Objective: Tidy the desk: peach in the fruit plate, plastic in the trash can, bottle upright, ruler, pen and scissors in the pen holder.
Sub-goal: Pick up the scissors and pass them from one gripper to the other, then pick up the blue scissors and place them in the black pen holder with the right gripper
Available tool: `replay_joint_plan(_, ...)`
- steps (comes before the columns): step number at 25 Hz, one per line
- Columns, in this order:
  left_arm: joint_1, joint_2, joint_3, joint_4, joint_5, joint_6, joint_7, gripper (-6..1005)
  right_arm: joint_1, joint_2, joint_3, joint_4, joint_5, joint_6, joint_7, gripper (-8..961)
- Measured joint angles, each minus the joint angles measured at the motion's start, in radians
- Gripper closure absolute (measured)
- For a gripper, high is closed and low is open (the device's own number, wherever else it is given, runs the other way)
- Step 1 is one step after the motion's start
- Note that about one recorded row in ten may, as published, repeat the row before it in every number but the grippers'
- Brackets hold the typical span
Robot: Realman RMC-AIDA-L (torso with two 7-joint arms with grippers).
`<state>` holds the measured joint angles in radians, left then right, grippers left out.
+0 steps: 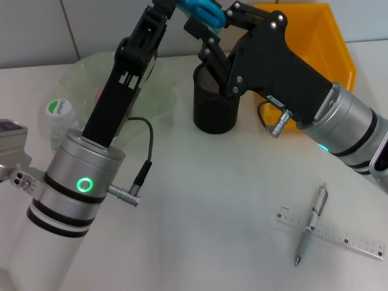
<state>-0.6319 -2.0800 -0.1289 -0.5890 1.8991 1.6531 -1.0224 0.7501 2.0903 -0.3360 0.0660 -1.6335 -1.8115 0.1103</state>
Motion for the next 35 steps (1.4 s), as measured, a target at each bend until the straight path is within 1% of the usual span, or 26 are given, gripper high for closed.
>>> replay_joint_plan(11, 0.0, 0.0, 0.0, 0.002, 0.0, -0.001, 0.007, 742, 0.002, 0.0, 0.0, 0.0, 0.0, 0.005, 0.0, 826)
replay_joint_plan(16, 0.0, 0.0, 0.0, -0.001, 0.0, -0.002, 0.019, 741, 0.001, 0.0, 0.0, -0.001, 0.0, 0.0, 0.0, 885)
replay_joint_plan(22, 0.0, 0.0, 0.0, 0.001, 0.013, -0.003, 0.035, 741, -0.001, 0.0, 0.0, -0.003, -0.001, -0.003, 0.0, 884)
replay_joint_plan(33, 0.003, 0.0, -0.009, 0.003, 0.026, -0.003, 0.038, 556, -0.008, 0.0, 0.009, -0.005, -0.001, -0.005, 0.0, 885)
replay_joint_plan(35, 0.003, 0.0, -0.009, 0.002, 0.026, -0.003, 0.038, 490, -0.009, 0.0, 0.009, -0.005, -0.001, -0.006, 0.0, 884)
